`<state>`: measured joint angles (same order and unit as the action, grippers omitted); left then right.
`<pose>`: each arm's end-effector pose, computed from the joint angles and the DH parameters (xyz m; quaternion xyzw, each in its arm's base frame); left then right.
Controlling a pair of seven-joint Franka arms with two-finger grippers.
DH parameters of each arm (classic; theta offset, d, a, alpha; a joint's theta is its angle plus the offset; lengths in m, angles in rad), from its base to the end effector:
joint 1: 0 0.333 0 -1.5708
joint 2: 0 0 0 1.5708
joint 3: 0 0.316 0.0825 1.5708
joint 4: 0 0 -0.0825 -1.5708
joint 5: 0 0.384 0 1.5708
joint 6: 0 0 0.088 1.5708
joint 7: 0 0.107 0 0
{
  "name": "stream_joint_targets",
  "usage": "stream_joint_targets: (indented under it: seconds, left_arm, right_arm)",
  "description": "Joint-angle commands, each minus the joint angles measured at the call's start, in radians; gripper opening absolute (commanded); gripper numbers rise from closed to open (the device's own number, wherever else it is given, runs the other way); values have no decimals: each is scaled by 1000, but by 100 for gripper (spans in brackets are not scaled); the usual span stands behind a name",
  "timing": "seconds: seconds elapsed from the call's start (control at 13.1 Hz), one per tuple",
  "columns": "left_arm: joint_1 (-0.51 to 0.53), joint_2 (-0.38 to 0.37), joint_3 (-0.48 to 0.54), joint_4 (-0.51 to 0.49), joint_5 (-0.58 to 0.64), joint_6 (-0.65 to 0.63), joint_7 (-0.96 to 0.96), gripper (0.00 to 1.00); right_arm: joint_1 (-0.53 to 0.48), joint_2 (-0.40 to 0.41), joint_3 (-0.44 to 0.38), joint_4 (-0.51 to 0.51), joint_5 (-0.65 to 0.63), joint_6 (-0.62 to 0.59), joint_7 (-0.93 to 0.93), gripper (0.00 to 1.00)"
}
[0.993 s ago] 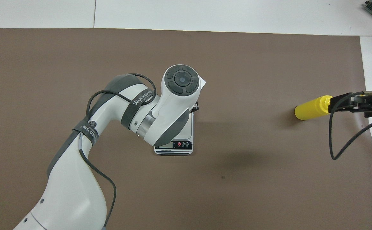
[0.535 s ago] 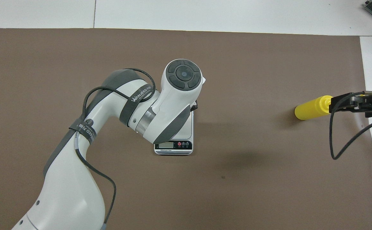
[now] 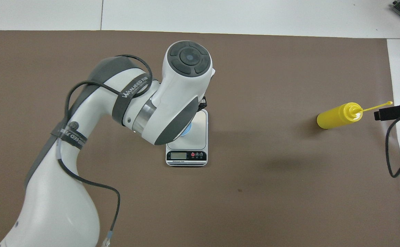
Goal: Pour seasoning into cup on scale with both arms
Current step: 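Withdraw the left gripper from the cup to its rest spot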
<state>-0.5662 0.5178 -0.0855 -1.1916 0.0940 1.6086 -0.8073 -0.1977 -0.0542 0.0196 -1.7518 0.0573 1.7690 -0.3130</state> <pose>0.5679 -0.4034 0.4811 -0.9954 -0.0780 0.0200 0.0520 0.5442 -0.0926 0.5860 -0.9970 -0.0627 -0.0413 0.0182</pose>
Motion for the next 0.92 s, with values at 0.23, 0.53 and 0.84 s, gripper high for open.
stream_joint_targets:
  seconds: [0.23, 0.53, 0.84]
  left_arm:
    - [201, -111, -16, 90, -11, -231, 242, 47]
    - [392, -180, -16, 92, -23, -324, 529, 46]
    - [546, -212, -11, 48, -34, -308, 745, 46]
  right_arm:
    - [-162, -44, 5, -173, 214, 144, -513, 100]
    - [-264, -18, 3, -264, 387, 199, -839, 100]
    - [-359, 66, 2, -278, 516, 234, -1099, 100]
